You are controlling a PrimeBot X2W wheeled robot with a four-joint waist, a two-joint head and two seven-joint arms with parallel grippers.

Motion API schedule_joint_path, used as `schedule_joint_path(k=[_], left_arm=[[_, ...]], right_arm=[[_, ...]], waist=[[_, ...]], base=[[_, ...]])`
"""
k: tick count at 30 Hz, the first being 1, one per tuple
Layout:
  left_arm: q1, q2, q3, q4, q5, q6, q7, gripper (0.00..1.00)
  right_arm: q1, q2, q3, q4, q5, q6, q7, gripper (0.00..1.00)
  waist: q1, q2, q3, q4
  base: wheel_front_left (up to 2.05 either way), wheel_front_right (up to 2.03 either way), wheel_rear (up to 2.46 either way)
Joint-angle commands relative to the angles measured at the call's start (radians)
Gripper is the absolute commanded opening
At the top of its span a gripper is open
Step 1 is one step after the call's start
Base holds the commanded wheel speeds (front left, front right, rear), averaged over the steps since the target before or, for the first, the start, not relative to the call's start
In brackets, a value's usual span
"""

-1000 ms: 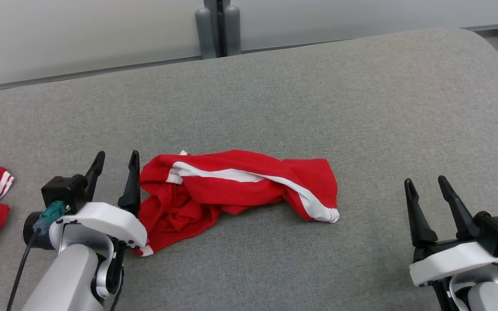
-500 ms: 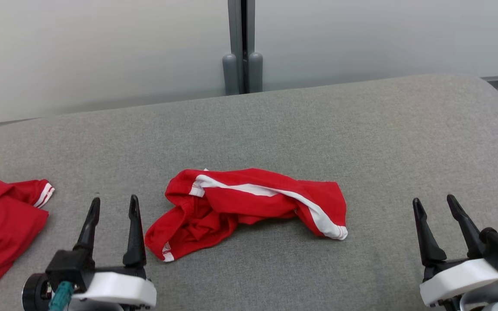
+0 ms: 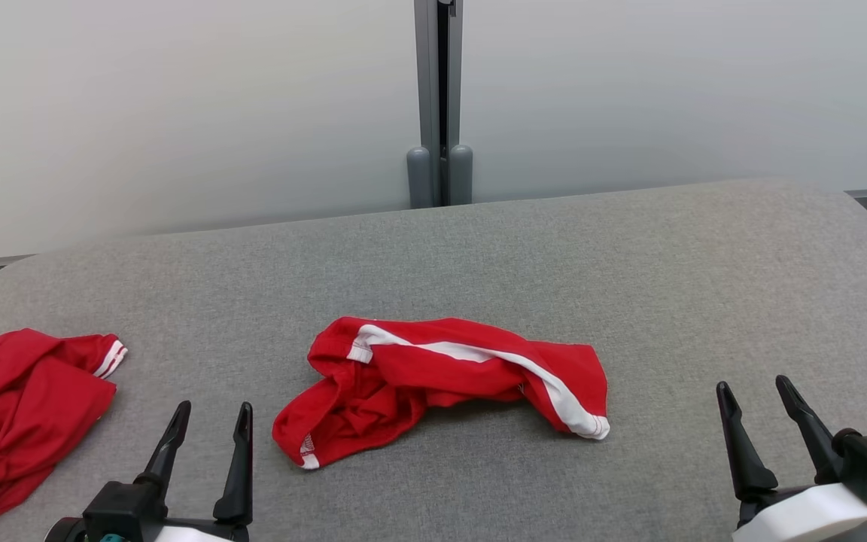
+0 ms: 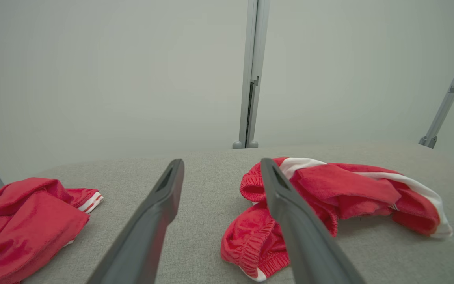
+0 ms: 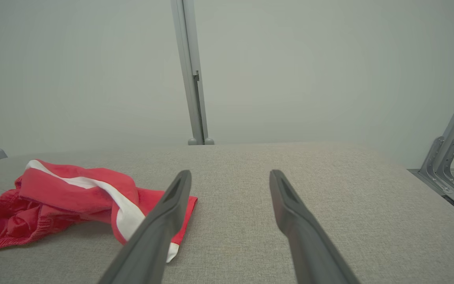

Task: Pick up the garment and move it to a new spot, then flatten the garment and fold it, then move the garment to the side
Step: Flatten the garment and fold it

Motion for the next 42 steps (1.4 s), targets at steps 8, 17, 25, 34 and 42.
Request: schedule_joint_path(k=[8,17,25,34,42], left_arm=[[-0.001,-0.031,0.048,0.041,0.007,-0.05,-0.001,1.0],[-0.004,-0.061,0.081,0.055,0.04,-0.076,-0.001,1.0],[-0.031,-0.082,0.073,0.068,0.07,-0.101,-0.001,1.0],[-0.174,-0.136,-0.03,0.217,0.091,-0.168,0.01,1.0],[-0.316,-0.164,-0.063,0.45,0.061,-0.194,0.032,1.0]], right_arm=[[0.023,0.004,0.002,-0.022,-0.007,0.0,0.014,1.0],[0.021,0.005,0.004,-0.021,-0.002,0.0,0.015,1.0],[0.017,0.007,0.007,-0.017,0.003,0.0,0.008,1.0],[-0.012,0.006,0.033,-0.015,0.007,0.0,0.012,1.0],[-0.056,-0.001,0.057,0.003,0.025,0.0,-0.004,1.0]], waist=[[0.0,0.0,-0.011,0.009],[0.0,0.0,-0.01,0.007],[0.0,0.0,-0.001,0.007],[0.0,0.0,0.046,-0.011],[0.0,0.0,0.106,-0.053]], base=[[0.0,0.0,0.0],[0.0,0.0,0.0],[0.0,0.0,0.0],[0.0,0.0,0.0],[0.0,0.0,0.0]])
